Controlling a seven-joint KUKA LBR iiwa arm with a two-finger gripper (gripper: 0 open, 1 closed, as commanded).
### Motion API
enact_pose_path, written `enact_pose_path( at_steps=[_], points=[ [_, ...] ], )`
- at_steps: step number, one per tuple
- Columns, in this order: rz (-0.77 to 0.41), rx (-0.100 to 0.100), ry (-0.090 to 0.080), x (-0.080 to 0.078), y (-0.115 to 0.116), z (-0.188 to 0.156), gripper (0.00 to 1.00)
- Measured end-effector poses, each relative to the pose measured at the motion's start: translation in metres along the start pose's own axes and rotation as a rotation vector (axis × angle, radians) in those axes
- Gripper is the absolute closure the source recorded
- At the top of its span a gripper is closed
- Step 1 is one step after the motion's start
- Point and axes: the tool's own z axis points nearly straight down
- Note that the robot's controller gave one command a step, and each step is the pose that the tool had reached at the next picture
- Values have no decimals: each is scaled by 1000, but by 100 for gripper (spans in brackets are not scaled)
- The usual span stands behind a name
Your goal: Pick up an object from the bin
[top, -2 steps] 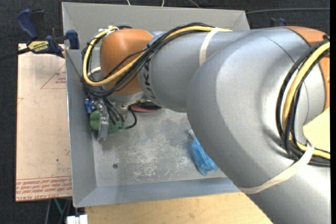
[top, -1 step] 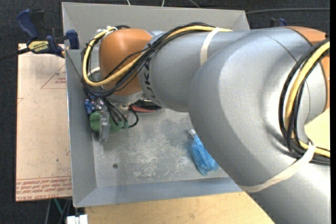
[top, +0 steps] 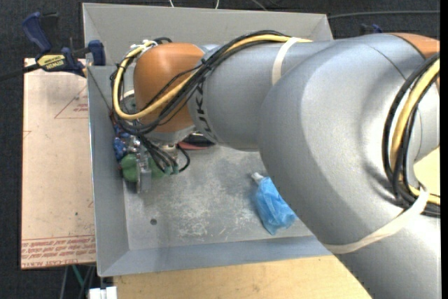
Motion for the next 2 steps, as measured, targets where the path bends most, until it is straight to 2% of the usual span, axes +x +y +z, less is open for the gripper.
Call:
enact_pose_path(
  at_steps=[1,2],
  points=[
    [13,1,-1,10,2,0,100],
    [50,-1,-1,6,-3,0,100]
  ],
)
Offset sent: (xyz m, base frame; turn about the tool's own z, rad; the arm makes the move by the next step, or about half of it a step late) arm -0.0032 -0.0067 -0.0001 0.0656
